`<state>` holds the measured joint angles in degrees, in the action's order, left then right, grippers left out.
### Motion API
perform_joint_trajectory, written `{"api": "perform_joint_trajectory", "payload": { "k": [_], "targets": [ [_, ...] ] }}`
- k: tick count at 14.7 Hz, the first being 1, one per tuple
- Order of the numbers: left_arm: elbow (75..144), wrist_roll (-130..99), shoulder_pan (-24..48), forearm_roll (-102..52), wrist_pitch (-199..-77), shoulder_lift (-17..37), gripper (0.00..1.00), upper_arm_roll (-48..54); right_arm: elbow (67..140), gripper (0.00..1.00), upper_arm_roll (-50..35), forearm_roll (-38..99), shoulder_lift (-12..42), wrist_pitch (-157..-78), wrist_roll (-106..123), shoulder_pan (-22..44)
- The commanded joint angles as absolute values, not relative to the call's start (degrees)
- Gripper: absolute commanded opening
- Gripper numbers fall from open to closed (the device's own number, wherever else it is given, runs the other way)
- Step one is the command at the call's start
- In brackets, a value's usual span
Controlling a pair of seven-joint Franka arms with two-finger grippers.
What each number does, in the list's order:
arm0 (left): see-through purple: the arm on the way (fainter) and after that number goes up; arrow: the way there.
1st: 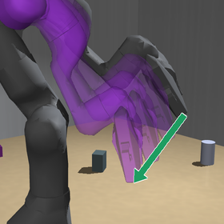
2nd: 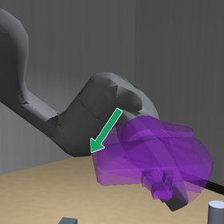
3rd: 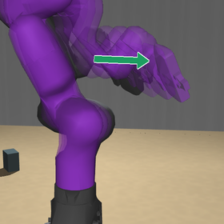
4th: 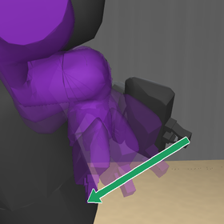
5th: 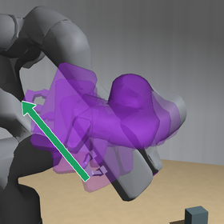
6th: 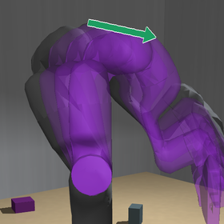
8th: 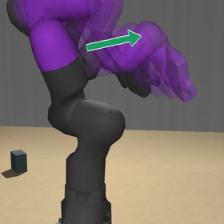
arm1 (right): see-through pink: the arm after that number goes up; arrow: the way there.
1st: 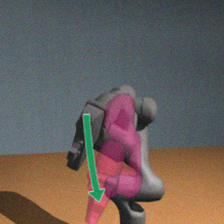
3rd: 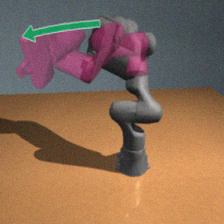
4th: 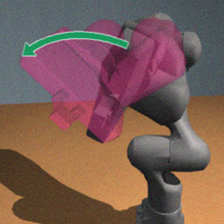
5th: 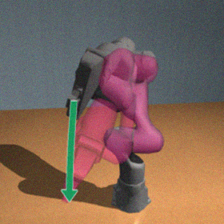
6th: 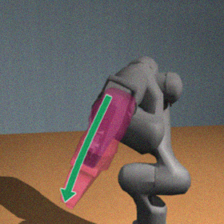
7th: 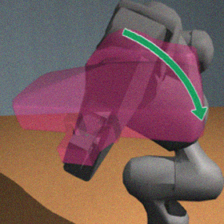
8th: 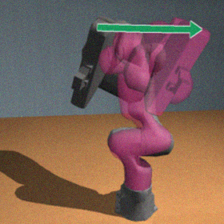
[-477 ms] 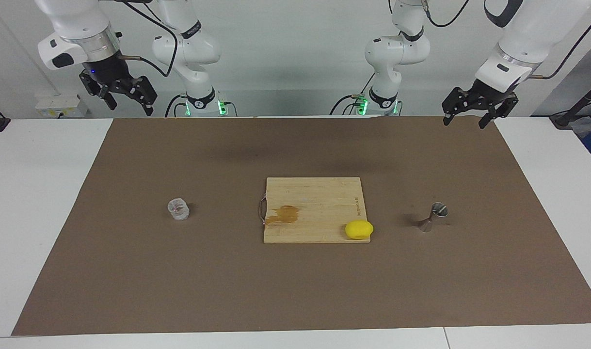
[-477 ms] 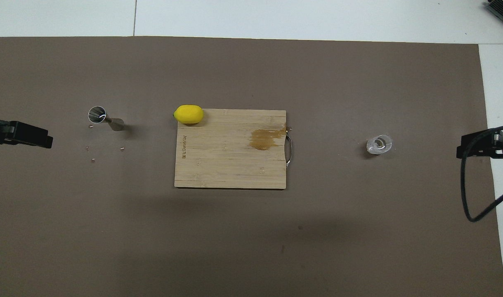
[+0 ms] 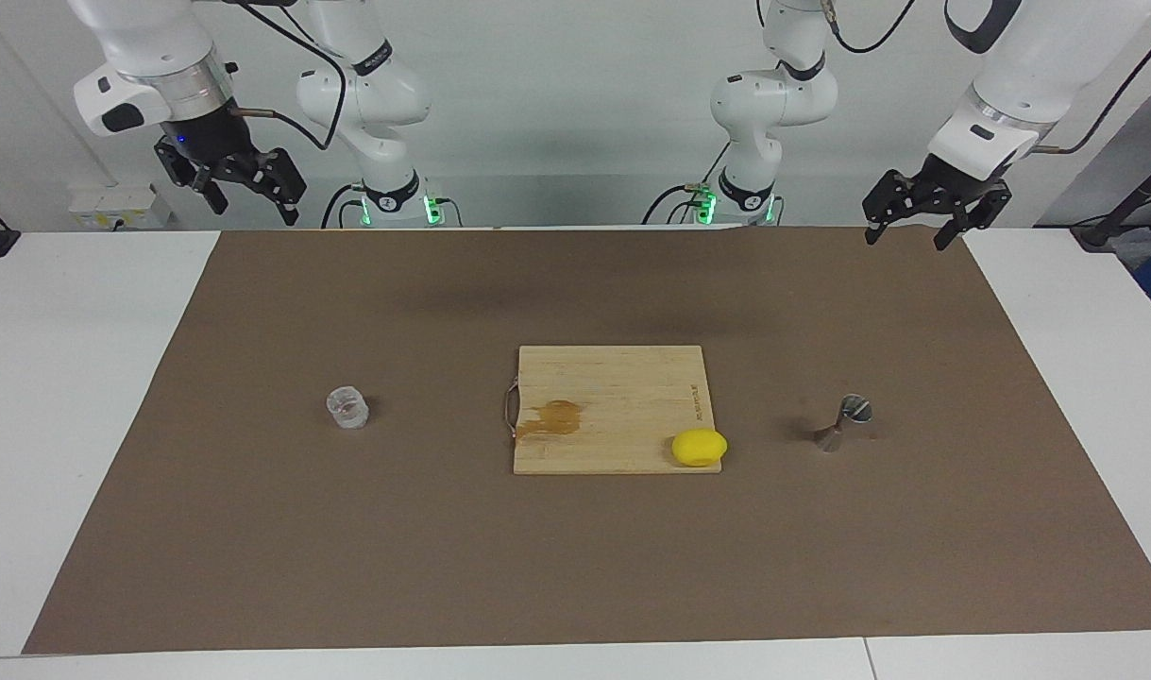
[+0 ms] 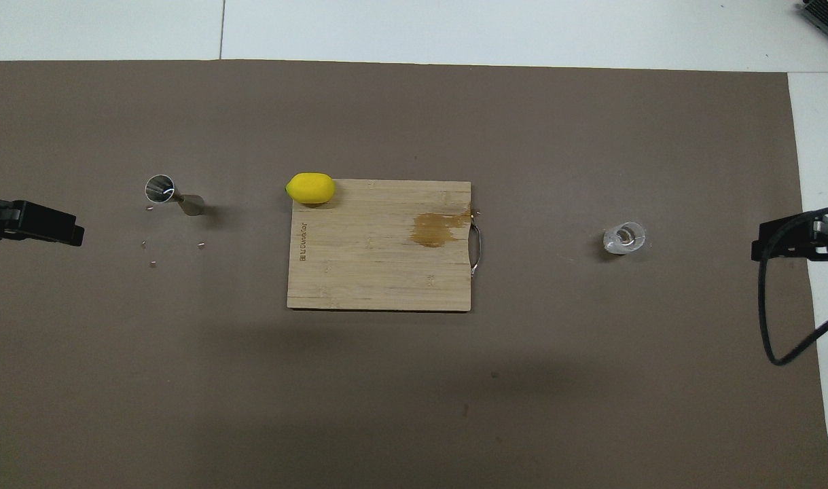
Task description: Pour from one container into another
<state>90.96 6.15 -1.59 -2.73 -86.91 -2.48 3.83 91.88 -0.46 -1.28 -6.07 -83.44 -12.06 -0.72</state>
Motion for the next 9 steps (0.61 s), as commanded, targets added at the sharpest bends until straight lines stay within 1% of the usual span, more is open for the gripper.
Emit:
{"api": "perform_joint_trajectory", "payload": {
  "k": [1,4,6,9],
  "targets": [
    [91.14,5.54,-1.23,-2.11,-87.00,-2.63,1.00,3.60,93.25,1.00,-0.88,-0.88,-7.12,-84.11,-11.34,-1.58],
    [92.46,5.36,-0.70,-0.36,-89.38,-2.90,1.00,3.69,93.69,1.00,-0.79,-0.88,-7.82,-82.27,-10.99,-1.58],
    [94.56,5.36,-0.53,0.61,-92.10,-3.25,1.00,3.69,93.87,1.00,-0.79,-0.79,-7.82,-82.88,-11.07,-1.32],
    [95.01,5.45,-0.44,0.53,-94.21,-2.55,1.00,3.87,94.57,1.00,-0.88,-0.88,-7.91,-83.58,-11.69,-1.23]
  ]
}}
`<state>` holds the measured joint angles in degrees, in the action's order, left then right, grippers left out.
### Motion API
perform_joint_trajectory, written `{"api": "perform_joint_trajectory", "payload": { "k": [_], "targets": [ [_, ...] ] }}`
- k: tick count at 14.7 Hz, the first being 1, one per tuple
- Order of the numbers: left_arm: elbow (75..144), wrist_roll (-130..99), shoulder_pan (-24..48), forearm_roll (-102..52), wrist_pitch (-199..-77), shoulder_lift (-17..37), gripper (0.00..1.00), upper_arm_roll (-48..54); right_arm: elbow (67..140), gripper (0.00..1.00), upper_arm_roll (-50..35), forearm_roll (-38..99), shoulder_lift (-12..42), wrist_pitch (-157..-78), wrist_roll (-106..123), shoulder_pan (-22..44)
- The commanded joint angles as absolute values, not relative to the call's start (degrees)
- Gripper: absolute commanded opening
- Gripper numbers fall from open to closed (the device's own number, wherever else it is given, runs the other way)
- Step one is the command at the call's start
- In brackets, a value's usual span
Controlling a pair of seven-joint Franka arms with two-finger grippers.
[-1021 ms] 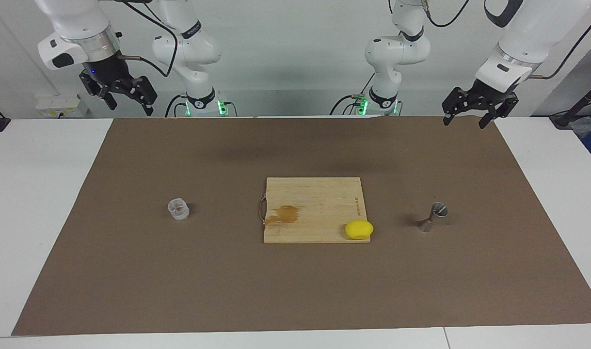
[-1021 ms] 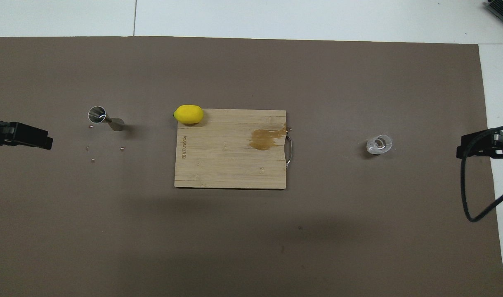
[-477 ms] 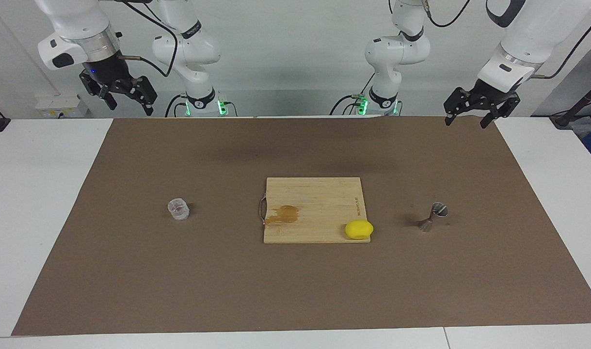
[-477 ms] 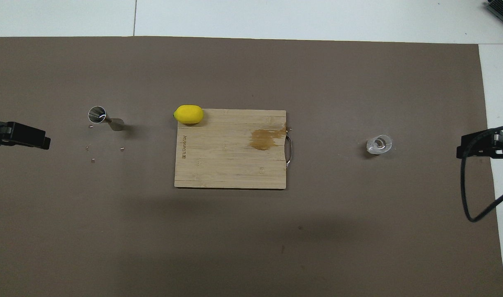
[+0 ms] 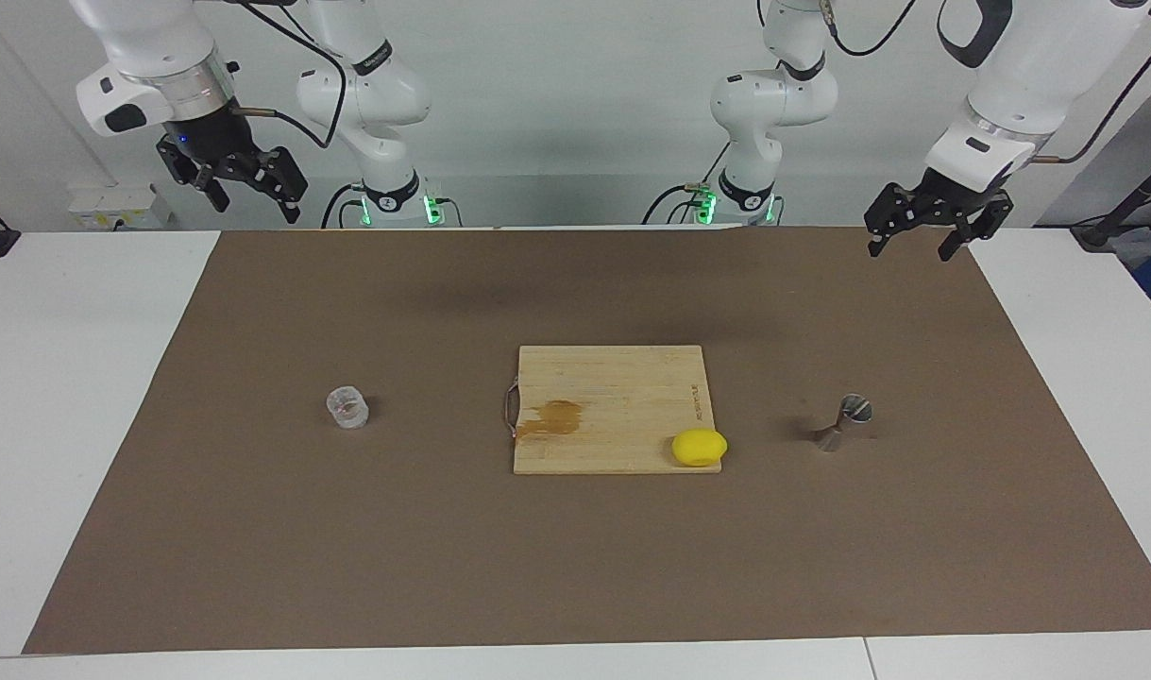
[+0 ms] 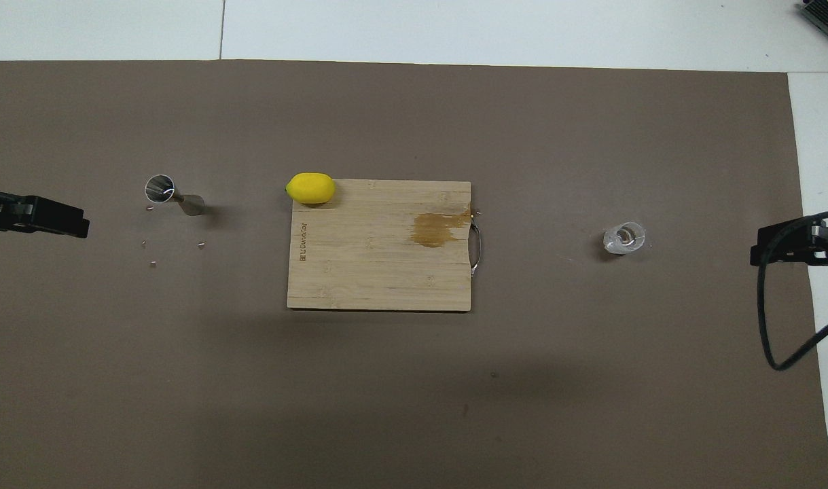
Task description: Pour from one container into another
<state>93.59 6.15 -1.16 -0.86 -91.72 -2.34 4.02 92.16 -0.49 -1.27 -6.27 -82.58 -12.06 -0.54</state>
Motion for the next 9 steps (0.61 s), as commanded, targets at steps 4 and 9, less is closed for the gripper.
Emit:
{"api": "perform_joint_trajectory", "payload": {
  "k": [4,9],
  "targets": [
    [98.68,5.19,0.88,1.41,-98.07,-2.37,1.00,3.69,94.40,0.99,-0.88,-0.88,-6.77,-85.43,-10.99,-1.06],
    [98.97,5.01,-2.46,-1.40,-97.30,0.52,1.00,3.08,89.39,0.99,-1.14,-0.44,-1.41,-86.83,-10.99,-1.32]
  ]
}}
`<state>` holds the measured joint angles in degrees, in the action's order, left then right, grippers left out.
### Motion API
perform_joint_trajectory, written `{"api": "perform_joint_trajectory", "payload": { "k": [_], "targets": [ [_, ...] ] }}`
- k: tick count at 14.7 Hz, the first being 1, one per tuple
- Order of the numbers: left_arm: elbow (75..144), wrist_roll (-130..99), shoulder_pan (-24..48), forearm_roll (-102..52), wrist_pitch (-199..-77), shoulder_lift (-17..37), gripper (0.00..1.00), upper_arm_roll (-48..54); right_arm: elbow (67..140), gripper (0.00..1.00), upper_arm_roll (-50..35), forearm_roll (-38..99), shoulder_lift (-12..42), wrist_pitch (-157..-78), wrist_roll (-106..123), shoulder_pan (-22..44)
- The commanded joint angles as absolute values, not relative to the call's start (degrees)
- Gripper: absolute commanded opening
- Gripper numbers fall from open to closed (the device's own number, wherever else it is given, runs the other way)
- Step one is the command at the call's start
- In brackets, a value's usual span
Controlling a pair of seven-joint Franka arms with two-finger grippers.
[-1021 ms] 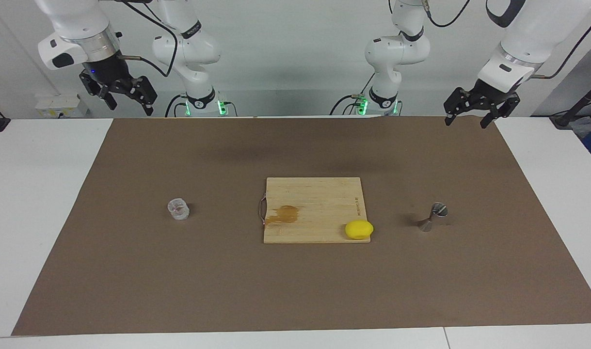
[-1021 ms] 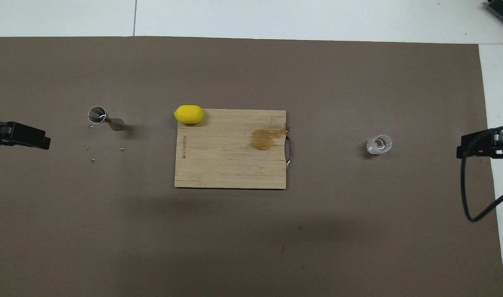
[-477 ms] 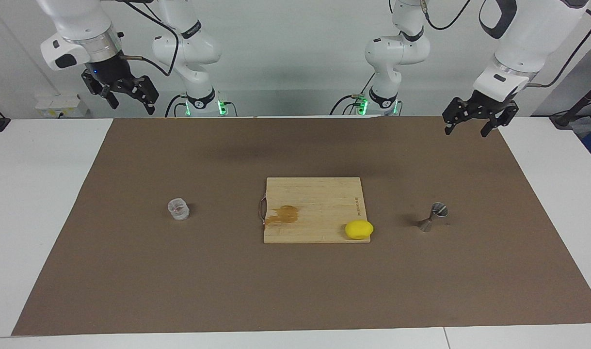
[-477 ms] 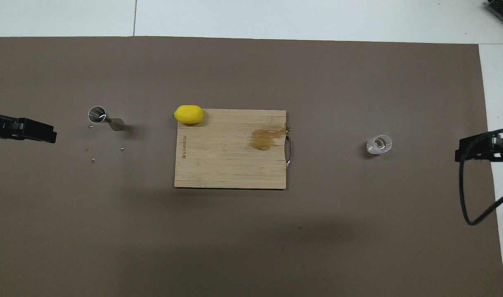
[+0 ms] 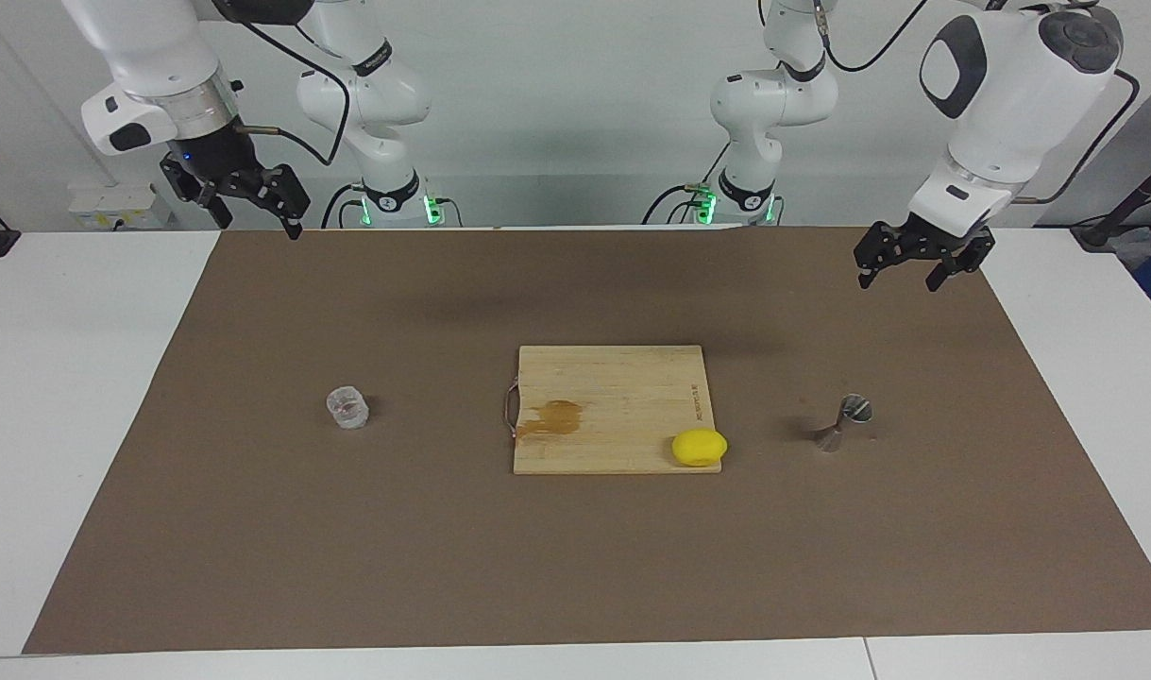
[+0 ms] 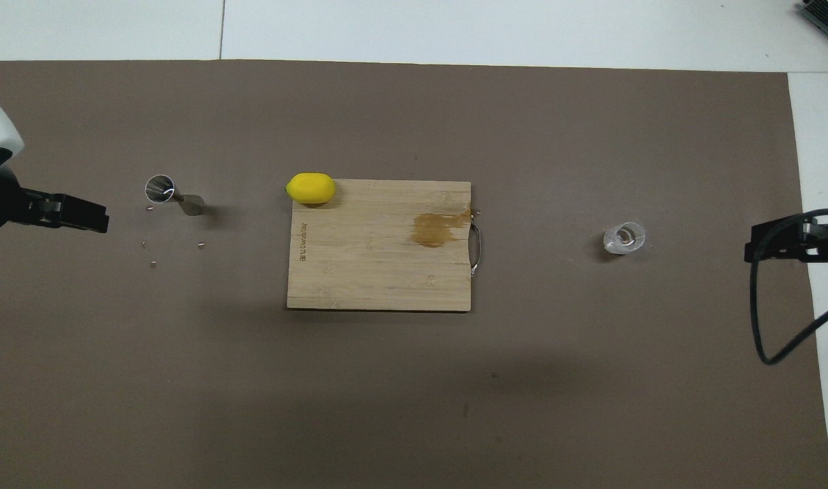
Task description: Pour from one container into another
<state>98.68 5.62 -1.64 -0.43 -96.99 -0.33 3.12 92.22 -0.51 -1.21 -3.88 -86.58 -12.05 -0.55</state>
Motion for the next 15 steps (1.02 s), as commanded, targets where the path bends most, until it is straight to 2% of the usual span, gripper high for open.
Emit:
{"api": "perform_joint_trajectory", "payload": {
  "k": [1,4,7,15],
  "targets": [
    [98.62,5.01,-3.33,-1.84,-96.69,1.48,1.00,3.08,88.95,0.99,-1.06,-0.27,-0.97,-86.84,-11.07,-1.32],
    [98.35,3.96,-5.88,-3.78,-94.92,3.77,1.00,2.64,88.15,0.99,-1.05,-0.18,-0.26,-86.75,-10.99,-1.58],
    [96.07,-4.10,-9.22,-8.42,-94.40,7.72,1.00,2.46,89.38,0.99,-0.97,-0.09,-0.79,-85.87,-10.11,-1.85],
    [95.28,-26.60,-14.14,-18.79,-93.17,14.23,1.00,2.29,89.74,0.99,-1.05,-0.09,-1.05,-85.87,-10.11,-1.41]
  ]
}}
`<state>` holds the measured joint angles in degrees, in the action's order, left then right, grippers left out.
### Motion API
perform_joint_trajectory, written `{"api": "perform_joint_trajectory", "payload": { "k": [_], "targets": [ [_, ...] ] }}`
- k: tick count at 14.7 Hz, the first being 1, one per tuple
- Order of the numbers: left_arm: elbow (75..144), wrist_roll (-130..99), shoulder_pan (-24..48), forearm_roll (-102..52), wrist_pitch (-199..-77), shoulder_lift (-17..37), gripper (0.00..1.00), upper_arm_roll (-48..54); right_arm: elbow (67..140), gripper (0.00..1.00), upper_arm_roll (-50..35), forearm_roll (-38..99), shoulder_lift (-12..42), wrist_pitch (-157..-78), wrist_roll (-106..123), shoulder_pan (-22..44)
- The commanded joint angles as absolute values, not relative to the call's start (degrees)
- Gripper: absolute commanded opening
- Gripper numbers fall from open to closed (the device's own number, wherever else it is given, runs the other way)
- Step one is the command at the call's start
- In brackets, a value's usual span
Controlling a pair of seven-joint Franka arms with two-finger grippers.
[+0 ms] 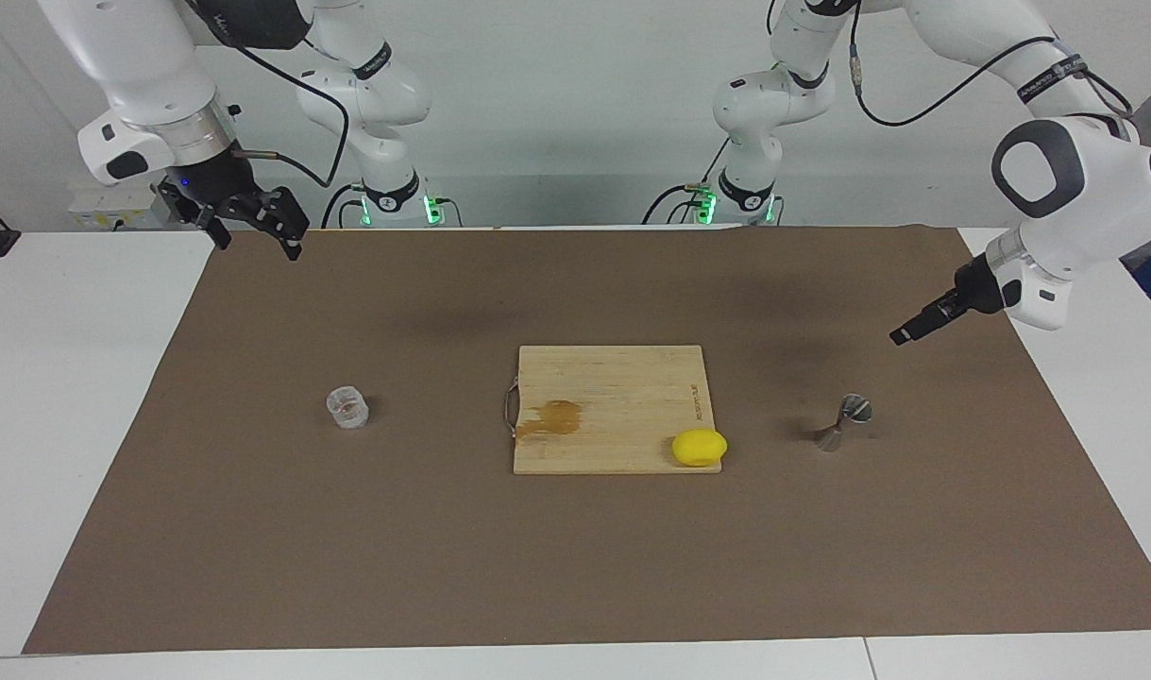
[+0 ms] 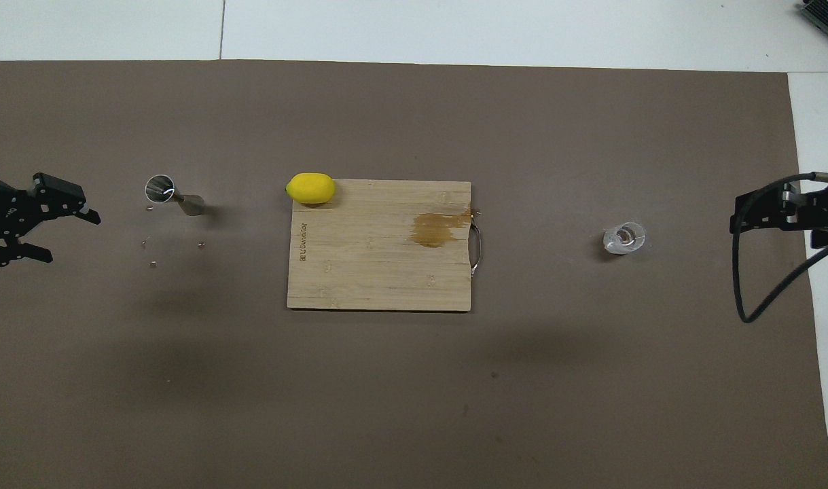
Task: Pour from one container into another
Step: 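Reach the open left gripper toward the small metal cup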
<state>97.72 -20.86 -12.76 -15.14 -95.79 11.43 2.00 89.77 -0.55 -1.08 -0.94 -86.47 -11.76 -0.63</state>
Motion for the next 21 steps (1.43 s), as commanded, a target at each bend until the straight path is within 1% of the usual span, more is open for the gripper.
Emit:
{"api": "perform_joint_trajectory", "payload": {
  "k": [1,3,4,7,10,13,19,21],
  "targets": [
    [94.14,-29.41,-15.02,-21.16,-91.77,15.80,1.00,2.20,89.74,0.99,-1.05,-0.09,-1.05,-85.87,-10.11,-1.41],
    [90.98,-39.14,-16.08,-25.20,-90.01,19.93,1.00,2.20,89.74,0.99,-1.05,-0.09,-1.05,-85.87,-10.11,-1.32],
    [90.62,-44.16,-17.30,-27.40,-90.44,21.00,1.00,2.20,89.74,0.99,-1.05,-0.09,-1.05,-85.96,-10.11,-1.23],
    [91.31,-56.38,-17.93,-31.28,-95.51,21.44,1.00,2.20,89.74,0.99,-1.05,-0.09,-1.05,-86.04,-10.46,-0.88],
    [93.95,-65.82,-19.68,-37.51,-101.76,21.45,1.00,2.28,89.74,0.99,-1.14,-0.09,-1.05,-85.96,-10.46,-0.88],
    [99.56,-66.36,-19.86,-45.50,-106.77,20.48,1.00,2.29,89.74,0.99,-1.14,-0.09,-1.06,-86.22,-10.81,-0.88],
    [106.07,-65.83,-19.25,-53.86,-108.80,18.81,1.00,2.37,89.74,0.99,-1.14,-0.09,-1.14,-86.31,-10.90,-0.88],
    [106.26,-65.66,-18.63,-54.93,-109.16,18.81,1.00,2.55,89.91,0.99,-1.14,-0.09,-1.14,-86.22,-10.81,-0.88]
  ]
}}
